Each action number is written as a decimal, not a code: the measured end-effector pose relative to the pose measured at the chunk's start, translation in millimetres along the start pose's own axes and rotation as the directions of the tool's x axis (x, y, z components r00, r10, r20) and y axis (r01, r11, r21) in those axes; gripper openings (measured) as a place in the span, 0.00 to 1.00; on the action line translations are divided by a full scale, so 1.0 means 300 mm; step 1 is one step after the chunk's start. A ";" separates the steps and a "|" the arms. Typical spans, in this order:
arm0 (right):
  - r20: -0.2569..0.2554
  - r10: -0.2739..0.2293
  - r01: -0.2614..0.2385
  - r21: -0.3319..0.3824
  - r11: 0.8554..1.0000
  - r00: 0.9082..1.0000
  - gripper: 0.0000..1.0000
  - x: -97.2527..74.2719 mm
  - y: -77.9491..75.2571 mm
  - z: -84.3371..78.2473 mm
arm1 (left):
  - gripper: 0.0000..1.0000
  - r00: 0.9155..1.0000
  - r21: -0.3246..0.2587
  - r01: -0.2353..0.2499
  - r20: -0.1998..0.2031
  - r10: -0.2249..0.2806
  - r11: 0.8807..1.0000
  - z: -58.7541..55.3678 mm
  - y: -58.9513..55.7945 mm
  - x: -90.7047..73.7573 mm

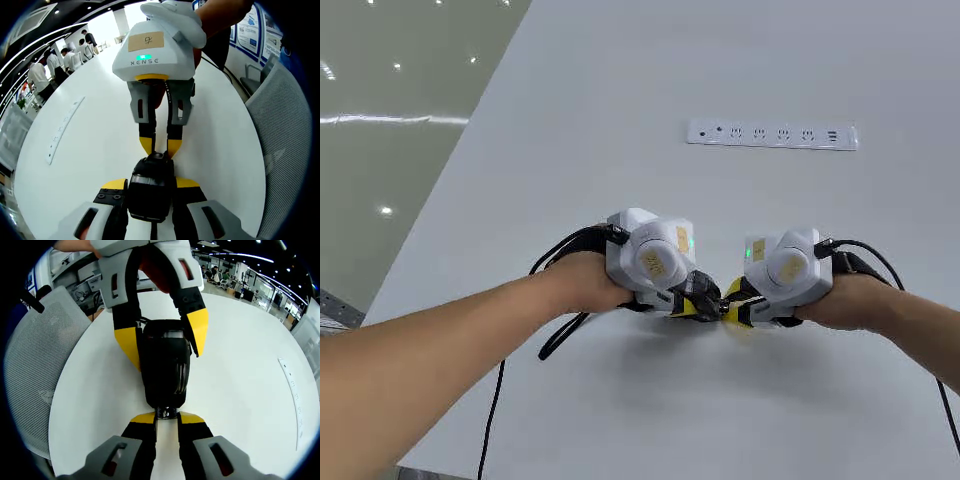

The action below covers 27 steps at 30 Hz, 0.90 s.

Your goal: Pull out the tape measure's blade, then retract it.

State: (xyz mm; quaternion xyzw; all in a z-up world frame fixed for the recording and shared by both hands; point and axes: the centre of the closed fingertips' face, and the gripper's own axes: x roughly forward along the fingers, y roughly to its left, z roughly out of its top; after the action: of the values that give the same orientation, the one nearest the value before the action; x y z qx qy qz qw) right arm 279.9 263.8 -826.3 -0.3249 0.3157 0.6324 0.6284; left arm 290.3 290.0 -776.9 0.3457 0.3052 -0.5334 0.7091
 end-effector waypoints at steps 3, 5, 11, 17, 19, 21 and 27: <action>0.004 -0.005 0.005 0.001 1.000 1.000 0.11 0.000 -0.004 0.000 | 0.30 1.000 0.001 -0.001 0.009 0.001 1.000 0.000 0.002 -0.001; 0.006 -0.005 0.005 0.004 1.000 1.000 0.11 -0.001 -0.006 0.000 | 0.29 1.000 0.001 0.002 0.012 -0.002 1.000 0.001 0.002 0.000; 0.010 -0.007 0.007 0.004 1.000 1.000 0.11 -0.002 -0.008 -0.001 | 0.29 1.000 0.003 0.008 0.010 -0.008 1.000 0.001 0.004 0.000; 0.021 -0.013 0.013 0.015 1.000 1.000 0.11 -0.005 -0.010 -0.002 | 0.28 1.000 0.005 0.014 0.010 -0.014 1.000 0.000 0.003 0.000; 0.024 -0.013 0.012 0.019 1.000 1.000 0.11 -0.005 -0.009 -0.004 | 0.28 1.000 0.008 0.017 0.007 -0.017 1.000 -0.001 0.002 0.000; 0.028 -0.014 0.014 0.021 1.000 1.000 0.11 -0.006 -0.008 -0.004 | 0.28 1.000 0.008 0.018 0.006 -0.018 1.000 -0.001 0.002 0.000; 0.036 -0.014 0.013 0.033 0.999 0.999 0.10 -0.007 -0.005 -0.006 | 0.28 1.000 0.013 0.022 0.001 -0.022 1.000 -0.001 0.001 0.000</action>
State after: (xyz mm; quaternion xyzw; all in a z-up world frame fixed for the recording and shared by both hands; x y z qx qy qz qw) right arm 281.5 261.2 -825.6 -0.3051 0.3126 0.6286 0.6435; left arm 290.5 290.4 -777.0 0.3464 0.3051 -0.5435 0.7011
